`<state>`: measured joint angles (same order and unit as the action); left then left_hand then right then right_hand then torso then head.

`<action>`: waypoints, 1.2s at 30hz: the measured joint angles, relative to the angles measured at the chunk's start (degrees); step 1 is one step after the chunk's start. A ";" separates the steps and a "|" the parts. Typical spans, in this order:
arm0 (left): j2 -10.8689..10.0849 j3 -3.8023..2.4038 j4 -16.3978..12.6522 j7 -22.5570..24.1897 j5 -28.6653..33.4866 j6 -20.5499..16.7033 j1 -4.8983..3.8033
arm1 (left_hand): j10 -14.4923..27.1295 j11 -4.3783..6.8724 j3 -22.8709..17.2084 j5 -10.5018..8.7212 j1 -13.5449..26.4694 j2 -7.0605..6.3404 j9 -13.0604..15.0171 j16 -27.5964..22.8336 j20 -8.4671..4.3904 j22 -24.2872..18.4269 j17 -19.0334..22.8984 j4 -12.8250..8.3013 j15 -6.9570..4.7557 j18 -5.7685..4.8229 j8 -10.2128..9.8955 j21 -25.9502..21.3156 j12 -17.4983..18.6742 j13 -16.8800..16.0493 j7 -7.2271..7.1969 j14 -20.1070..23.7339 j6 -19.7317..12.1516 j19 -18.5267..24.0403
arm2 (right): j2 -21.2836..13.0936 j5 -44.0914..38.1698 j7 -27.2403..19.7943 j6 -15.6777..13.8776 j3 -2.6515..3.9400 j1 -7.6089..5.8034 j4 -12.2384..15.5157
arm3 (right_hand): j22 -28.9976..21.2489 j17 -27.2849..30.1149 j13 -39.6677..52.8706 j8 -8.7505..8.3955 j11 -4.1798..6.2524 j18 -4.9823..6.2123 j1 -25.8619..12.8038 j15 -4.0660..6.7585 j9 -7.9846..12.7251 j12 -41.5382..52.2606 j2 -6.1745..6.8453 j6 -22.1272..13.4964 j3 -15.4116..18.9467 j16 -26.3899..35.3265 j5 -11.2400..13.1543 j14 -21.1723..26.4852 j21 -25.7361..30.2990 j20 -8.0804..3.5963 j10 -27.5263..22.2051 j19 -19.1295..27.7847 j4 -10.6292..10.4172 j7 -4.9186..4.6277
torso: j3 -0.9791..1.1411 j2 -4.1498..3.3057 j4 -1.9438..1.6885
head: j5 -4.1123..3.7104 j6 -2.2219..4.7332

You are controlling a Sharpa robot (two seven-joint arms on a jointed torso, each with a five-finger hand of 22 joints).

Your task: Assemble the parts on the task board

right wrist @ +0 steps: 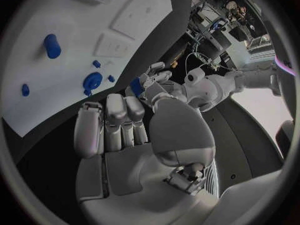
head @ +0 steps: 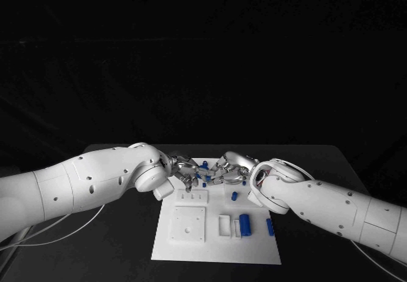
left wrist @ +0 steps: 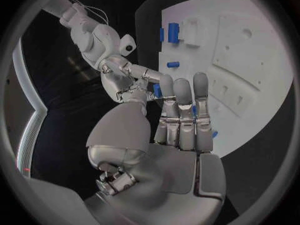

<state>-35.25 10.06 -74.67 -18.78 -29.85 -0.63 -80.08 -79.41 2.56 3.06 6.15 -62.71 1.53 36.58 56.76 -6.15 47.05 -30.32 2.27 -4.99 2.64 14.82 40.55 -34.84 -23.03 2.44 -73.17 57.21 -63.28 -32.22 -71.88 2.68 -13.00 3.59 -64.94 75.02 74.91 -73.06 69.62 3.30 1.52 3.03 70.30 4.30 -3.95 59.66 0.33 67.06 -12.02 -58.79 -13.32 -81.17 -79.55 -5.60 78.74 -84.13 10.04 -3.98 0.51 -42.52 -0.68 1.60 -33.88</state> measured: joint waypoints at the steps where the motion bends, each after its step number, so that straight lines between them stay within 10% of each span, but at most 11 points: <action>1: 0.02 0.00 0.04 -0.05 -0.06 0.11 0.00 | 0.20 -0.03 0.18 0.00 0.09 0.39 -0.08 0.00 0.00 0.08 0.00 -0.30 0.00 0.00 -0.01 -0.09 0.00 -0.01 0.00 0.00 0.00 0.00 | 0.04 0.01 0.00 0.06 0.00 0.00 -0.02 | 0.00 0.02 -0.03 0.00 0.00 0.00 0.00 0.00 0.00 0.00 0.00 0.00 0.00 0.00 0.00 0.00 0.00 0.00 0.00 0.00 0.00 0.00 | 0.00 0.00 0.01 | -0.03 -0.02; 25: 0.41 0.10 0.74 -0.31 -0.21 1.21 0.06 | -0.16 0.11 -1.13 0.88 -4.86 6.65 0.07 0.22 -0.21 2.28 -0.19 -4.90 0.00 0.00 -5.23 -1.26 0.01 0.01 -1.03 0.00 4.30 -0.61 | 0.38 0.15 0.00 1.12 0.06 -0.11 -0.08 | 0.00 0.09 -0.08 0.09 0.00 0.00 0.00 0.00 -0.01 0.00 0.00 -0.11 0.16 0.22 0.00 0.00 0.22 0.00 0.00 0.00 -0.49 0.07 | 0.04 -0.08 -0.01 | -0.31 -0.70; 28: 0.48 0.10 0.82 -0.31 -0.14 1.35 0.06 | -0.24 0.19 -1.52 1.73 -5.25 7.04 0.06 0.22 -0.21 2.49 -0.25 -5.78 0.00 0.00 -5.36 -1.26 0.01 -0.02 -1.07 0.00 4.34 -0.61 | 0.37 0.15 0.04 1.20 0.06 -0.11 -0.08 | 0.00 0.09 -0.08 0.07 0.00 0.00 0.00 0.00 -0.01 0.00 0.00 -0.19 0.31 0.22 0.00 0.00 0.22 0.00 0.00 0.00 -0.63 0.00 | 0.04 -0.08 0.03 | -0.31 -0.77; 33: 0.59 0.10 0.88 -0.27 0.21 1.46 0.06 | -0.75 0.50 -3.24 9.11 -6.29 7.61 0.71 0.49 -0.42 3.03 -0.57 -8.59 -0.22 0.00 -5.43 -1.26 0.01 -0.06 -1.07 -0.23 4.34 -0.82 | 0.45 0.15 0.07 1.47 0.05 -0.11 -0.15 | 0.02 0.22 -0.08 0.07 -0.21 0.00 0.00 0.00 -0.02 -0.09 0.00 -0.20 0.31 0.22 0.01 0.00 0.22 0.00 -0.21 0.00 -0.63 -0.01 | 0.04 -0.03 0.03 | -0.37 -0.92; 36: 0.60 0.09 0.89 -0.19 0.45 1.49 0.06 | -1.44 0.76 -7.32 6.62 -5.42 7.57 0.70 0.72 -0.62 3.83 -0.94 -7.56 -0.64 0.00 -5.01 -1.26 1.03 -0.48 -1.02 -0.65 4.29 -1.02 | 0.48 0.15 0.08 1.64 0.05 -0.11 -0.24 | 0.04 0.22 -0.08 0.05 -0.21 0.00 0.00 0.00 -0.01 -0.22 0.00 -0.20 0.31 0.22 0.01 0.00 0.22 0.00 -0.21 0.00 -0.63 -0.01 | 0.04 -0.01 -0.01 | -0.38 -0.97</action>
<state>-34.65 10.15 -73.78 -18.98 -29.40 0.86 -80.02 -80.85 3.31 -4.26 12.78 -68.13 9.11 37.28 57.47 -6.77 50.88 -31.26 -5.29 -5.63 2.63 9.81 39.29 -33.81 -23.51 1.43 -73.82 61.50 -64.31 -31.74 -71.73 2.75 -11.36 3.63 -65.04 74.78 74.95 -72.84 69.54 3.35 1.31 3.03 70.30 4.30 -3.96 59.44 0.34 66.86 -11.71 -58.57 -13.31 -81.16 -79.33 -5.60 78.53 -84.13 9.40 -3.98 0.55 -42.52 -0.69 1.21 -34.85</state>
